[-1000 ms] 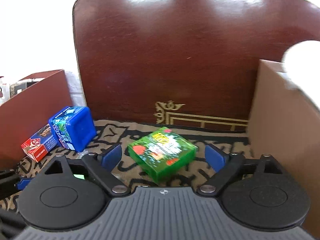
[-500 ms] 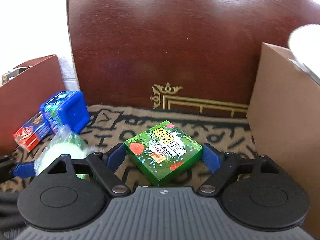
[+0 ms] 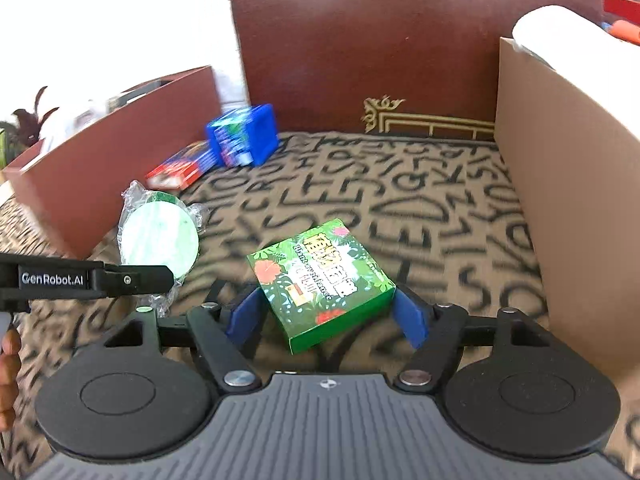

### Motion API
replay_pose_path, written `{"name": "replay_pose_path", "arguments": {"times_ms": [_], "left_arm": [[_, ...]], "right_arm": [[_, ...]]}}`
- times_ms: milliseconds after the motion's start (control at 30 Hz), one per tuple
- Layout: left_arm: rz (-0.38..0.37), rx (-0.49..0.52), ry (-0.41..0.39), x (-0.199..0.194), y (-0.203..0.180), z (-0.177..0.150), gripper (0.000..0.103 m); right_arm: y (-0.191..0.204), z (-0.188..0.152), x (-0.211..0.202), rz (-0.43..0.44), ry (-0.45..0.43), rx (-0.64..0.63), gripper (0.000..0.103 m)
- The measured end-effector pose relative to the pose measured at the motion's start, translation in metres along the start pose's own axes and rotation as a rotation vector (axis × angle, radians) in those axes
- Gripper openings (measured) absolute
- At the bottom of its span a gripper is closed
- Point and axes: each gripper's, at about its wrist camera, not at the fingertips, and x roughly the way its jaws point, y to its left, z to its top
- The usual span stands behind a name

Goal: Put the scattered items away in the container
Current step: 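Grasp the green snack box with the right tool while the left tool lifts the ball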

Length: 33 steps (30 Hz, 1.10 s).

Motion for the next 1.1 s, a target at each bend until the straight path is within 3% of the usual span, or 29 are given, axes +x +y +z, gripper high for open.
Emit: {"name": "replay_pose_path", "arguments": {"times_ms": [100,167,200,300,333,433,667,767,867,967,1100], "left_arm": [[-0.004,-0.026,0.009,-0.013,0.005,-0.012,0.010],[0.009,-0.006,0.006,-0.019,0.005,-0.016,0.027],[0.021,0.005,-0.001,-0.025,0.005,-0.020,0.041],[0.082,0.042,-0.030,-0.036,-0.001,-0.023,0.079],[0.097,0.059,-0.043,-0.039,-0.002,-0.024,0.082],[0.123,0.142,-0.070,-0.038,-0.009,-0.022,0.083],[0.177,0.212,-0.050,-0.008,-0.014,-0.013,0.083],[0.210,0.285,-0.045,-0.003,-0.020,-0.015,0.077],[0.213,0.279,-0.044,-0.002,-0.019,-0.013,0.073],[0.219,0.273,-0.052,0.001,-0.018,-0.011,0.079],[0.223,0.299,-0.054,0.003,-0.020,-0.010,0.060]], "right_arm": [[0.010,-0.010,-0.011,0.003,0.014,-0.066,0.076],[0.016,-0.014,-0.015,-0.001,0.015,-0.122,0.080],[0.018,-0.014,-0.017,-0.014,0.010,-0.145,0.085],[0.021,-0.013,-0.021,-0.046,-0.012,-0.190,0.086],[0.021,-0.013,-0.022,-0.044,-0.018,-0.191,0.087],[0.022,-0.013,-0.022,-0.042,-0.029,-0.194,0.088],[0.026,-0.012,-0.012,-0.036,-0.013,-0.212,0.087],[0.027,-0.011,-0.007,-0.035,-0.006,-0.223,0.084],[0.029,-0.010,-0.003,-0.031,0.001,-0.231,0.080],[0.031,-0.010,-0.001,-0.033,-0.005,-0.251,0.080],[0.030,-0.009,0.000,-0.029,0.008,-0.232,0.077]]}}
